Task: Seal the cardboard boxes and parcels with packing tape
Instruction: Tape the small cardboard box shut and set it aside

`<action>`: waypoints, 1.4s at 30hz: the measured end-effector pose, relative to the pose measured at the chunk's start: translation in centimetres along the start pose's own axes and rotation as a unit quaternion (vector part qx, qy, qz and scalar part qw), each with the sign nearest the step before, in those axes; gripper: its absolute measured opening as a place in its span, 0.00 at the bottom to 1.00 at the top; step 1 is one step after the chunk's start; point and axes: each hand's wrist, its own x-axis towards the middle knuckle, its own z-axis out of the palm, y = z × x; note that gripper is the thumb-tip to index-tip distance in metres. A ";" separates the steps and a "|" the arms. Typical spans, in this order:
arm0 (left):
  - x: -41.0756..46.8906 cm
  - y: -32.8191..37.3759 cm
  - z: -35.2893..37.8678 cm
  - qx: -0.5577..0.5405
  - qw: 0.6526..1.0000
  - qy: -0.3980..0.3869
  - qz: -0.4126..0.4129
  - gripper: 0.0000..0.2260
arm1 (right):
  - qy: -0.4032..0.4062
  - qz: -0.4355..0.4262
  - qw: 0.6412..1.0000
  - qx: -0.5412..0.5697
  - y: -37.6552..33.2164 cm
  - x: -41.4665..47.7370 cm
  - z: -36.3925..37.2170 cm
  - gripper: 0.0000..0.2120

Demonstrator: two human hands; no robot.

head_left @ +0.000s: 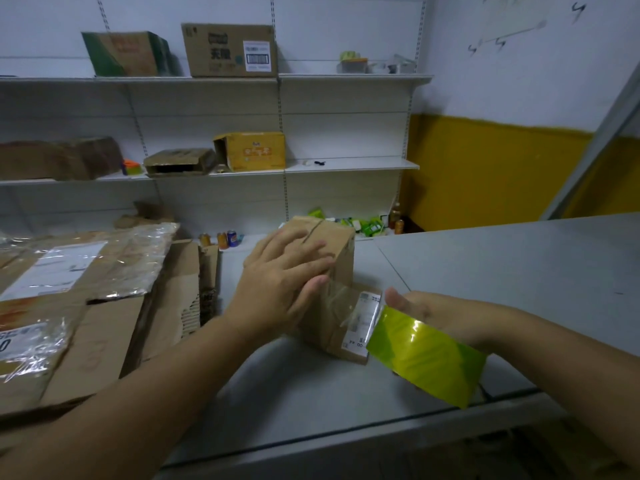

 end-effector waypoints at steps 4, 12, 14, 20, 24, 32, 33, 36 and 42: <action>-1.1 7.6 -3.5 -0.405 0.789 0.063 -0.457 0.13 | 0.096 -0.034 0.991 -0.088 0.7 1.0 1.1 0.50; -1.4 11.9 -1.1 -0.737 0.290 -0.103 -0.601 0.22 | 0.197 -0.083 0.958 -0.192 1.5 2.7 1.9 0.39; -1.1 11.8 -0.9 -0.723 0.309 -0.063 -0.615 0.19 | 0.199 -0.086 0.953 -0.213 1.4 2.4 1.5 0.39; -1.8 11.0 -1.1 -0.636 0.404 -0.071 -0.654 0.08 | 0.203 -0.034 0.908 -0.365 3.1 -0.8 -3.9 0.11; -1.9 10.8 -1.7 -0.627 0.409 -0.095 -0.656 0.14 | 0.122 -0.010 0.849 -0.514 4.9 -0.8 -3.5 0.21; -2.3 10.3 -2.1 -0.604 0.414 -0.097 -0.674 0.10 | 0.111 -0.075 0.776 -0.617 5.5 0.3 -3.7 0.09; -2.3 10.3 -2.2 -0.604 0.413 -0.090 -0.676 0.11 | 0.118 -0.069 0.777 -0.615 5.6 0.3 -3.9 0.05; -2.3 10.3 -2.6 -0.601 0.408 -0.063 -0.684 0.10 | 0.154 -0.028 0.810 -0.565 5.0 -0.9 -4.3 0.04; -1.4 11.6 -1.9 -0.617 0.366 -0.032 -0.696 0.08 | 0.229 -0.154 0.852 -0.445 -0.5 -3.0 -3.7 0.10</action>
